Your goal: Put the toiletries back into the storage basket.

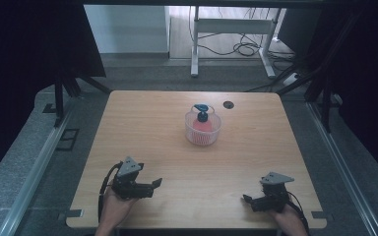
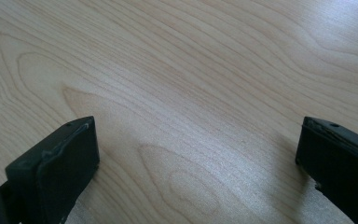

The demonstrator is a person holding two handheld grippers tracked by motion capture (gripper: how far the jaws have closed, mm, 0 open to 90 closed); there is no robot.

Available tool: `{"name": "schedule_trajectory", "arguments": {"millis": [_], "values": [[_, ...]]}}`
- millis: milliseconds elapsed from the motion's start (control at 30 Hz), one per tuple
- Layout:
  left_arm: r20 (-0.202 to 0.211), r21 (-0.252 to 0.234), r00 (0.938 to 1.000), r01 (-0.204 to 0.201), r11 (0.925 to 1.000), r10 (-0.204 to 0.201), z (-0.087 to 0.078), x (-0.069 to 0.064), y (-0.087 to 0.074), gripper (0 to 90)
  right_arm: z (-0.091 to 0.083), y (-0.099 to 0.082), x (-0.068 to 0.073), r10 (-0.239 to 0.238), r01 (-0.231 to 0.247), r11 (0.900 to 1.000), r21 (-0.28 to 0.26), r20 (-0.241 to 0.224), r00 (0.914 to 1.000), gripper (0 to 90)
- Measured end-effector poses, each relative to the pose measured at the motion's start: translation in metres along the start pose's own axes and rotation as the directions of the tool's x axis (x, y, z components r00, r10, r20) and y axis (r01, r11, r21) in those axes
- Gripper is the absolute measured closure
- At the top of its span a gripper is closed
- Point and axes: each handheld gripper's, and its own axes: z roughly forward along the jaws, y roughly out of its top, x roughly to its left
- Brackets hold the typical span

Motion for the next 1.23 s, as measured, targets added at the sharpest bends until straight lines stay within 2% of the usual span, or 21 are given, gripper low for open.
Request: {"name": "schedule_trajectory", "arguments": {"millis": [333, 633, 833, 967, 1233], "values": [[-0.015, 0.024, 0.9999, 0.010, 0.9997, -0.009, 0.006, -0.001, -0.022, 12.2, 0.000, 0.000, 0.000, -0.001, 0.001, 1.0000, -0.001, 0.000, 1.0000, 0.0], [-0.049, 0.065, 0.9987, -0.007, 0.9979, 0.010, 0.013, -0.003, -0.040, 12.1, 0.000, 0.000, 0.000, -0.001, 0.001, 1.0000, -0.001, 0.000, 1.0000, 0.0], [-0.061, 0.121, 0.9978, -0.020, 0.9925, 0.027, 0.020, -0.004, -0.050, 12.0, 0.000, 0.000, 0.000, -0.001, 0.001, 1.0000, -0.001, 0.001, 1.0000, 0.0], [-0.068, 0.165, 0.9963, -0.040, 0.9854, 0.052, 0.026, -0.005, -0.055, 11.8, 0.000, 0.000, 0.000, -0.001, 0.001, 1.0000, -0.001, 0.001, 1.0000, 0.0], [-0.073, 0.161, 0.9957, -0.045, 0.9859, 0.058, 0.027, -0.005, -0.055, 11.3, 0.000, 0.000, 0.000, 0.000, 0.000, 1.0000, -0.002, 0.000, 1.0000, 0.0]]}}
